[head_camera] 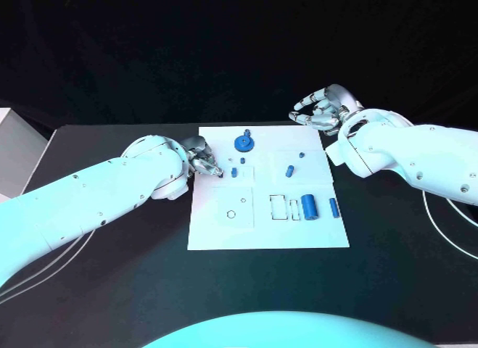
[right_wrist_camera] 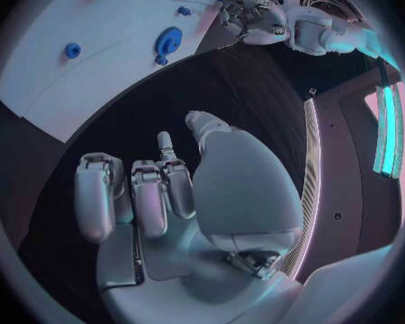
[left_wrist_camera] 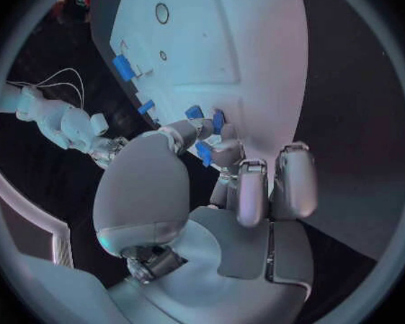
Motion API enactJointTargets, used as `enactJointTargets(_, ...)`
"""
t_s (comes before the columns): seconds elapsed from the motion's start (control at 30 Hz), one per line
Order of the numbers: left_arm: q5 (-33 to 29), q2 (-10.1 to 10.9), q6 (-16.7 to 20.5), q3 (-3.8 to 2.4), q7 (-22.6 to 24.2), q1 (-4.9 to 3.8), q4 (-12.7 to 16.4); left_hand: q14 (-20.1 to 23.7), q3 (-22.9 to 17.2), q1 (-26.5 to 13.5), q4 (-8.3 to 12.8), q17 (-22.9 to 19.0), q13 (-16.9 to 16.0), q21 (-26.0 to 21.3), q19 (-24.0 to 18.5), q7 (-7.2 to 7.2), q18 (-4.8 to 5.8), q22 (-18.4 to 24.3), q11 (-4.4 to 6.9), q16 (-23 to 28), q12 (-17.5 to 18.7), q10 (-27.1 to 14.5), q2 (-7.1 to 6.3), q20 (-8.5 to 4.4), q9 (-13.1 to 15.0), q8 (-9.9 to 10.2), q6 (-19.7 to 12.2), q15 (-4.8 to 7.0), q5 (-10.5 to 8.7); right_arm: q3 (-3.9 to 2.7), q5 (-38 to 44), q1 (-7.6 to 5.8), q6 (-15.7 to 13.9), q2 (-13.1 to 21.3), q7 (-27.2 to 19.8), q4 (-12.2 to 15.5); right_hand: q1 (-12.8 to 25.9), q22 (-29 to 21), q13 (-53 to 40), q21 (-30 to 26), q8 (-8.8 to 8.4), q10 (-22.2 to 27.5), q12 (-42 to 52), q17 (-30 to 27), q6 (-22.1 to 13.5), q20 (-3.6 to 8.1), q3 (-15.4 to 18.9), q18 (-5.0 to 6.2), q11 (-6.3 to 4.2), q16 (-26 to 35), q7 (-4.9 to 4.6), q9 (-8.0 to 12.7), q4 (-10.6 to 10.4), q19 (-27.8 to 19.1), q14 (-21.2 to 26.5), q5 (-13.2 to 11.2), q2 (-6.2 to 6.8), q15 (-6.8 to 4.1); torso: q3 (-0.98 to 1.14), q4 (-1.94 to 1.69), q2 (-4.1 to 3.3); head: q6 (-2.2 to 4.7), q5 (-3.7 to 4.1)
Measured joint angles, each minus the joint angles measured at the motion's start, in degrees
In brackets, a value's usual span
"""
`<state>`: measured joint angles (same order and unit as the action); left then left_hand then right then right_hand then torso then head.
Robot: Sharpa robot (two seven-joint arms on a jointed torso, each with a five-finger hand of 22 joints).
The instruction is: Assemble the parts on the task board
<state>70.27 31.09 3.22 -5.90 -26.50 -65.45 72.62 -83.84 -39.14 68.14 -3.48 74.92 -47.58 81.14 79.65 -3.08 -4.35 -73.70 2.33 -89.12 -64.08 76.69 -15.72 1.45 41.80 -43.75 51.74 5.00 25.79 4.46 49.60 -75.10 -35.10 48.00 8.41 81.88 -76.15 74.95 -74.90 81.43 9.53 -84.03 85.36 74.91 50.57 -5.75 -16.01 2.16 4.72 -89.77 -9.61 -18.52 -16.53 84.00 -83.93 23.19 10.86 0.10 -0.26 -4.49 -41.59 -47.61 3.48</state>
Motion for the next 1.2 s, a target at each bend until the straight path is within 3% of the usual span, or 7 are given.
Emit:
enactJointTargets(0.53, 0.14, 0.48, 0.03, 0.01, 0.0, 0.08, 1.11, 0.0, -0.16, 0.0, -0.16, 0.0, -0.6, 0.0, 0.0, -0.01, 0.0, -0.05, -0.02, -0.22, 0.0, 0.01, 0.0, 0.0, -0.03, 0.02, 0.01, 0.0, -0.29, 0.0, -0.05, 0.0, 0.0, 0.12, -0.05, 0.12, 0.0, -0.01, -0.04, 0.0, 0.0, 0.0, 0.0, 0.0, 0.0, 0.0, 0.0, 0.0, 0.0, 0.0, 0.0, 0.05, 0.0, 0.0, 0.0, 0.23, 0.0, 0.0, 0.01, -0.07, 0.05, -0.19, 0.09)
enactJointTargets(1.2, 2.77, 0.42, 0.75, 0.17, 0.43, 0.87, 1.91, -0.01, -0.15, -0.01, -0.15, 0.0, -0.93, 0.0, 0.0, 0.25, 0.0, -0.1, 0.02, -0.21, -0.21, 0.45, 0.01, 0.0, 0.05, -0.71, 1.06, -0.01, -0.24, 0.0, -0.13, 0.02, 0.0, 0.18, -0.11, 0.13, -0.01, -0.03, -0.03, 0.0, 0.0, 0.0, 0.0, 0.0, 0.0, 0.0, 0.0, 0.0, 0.0, 0.0, 0.0, 0.05, 0.0, 0.0, 0.0, 0.23, 0.0, 0.0, -0.01, -0.03, 0.04, -0.13, -0.04)
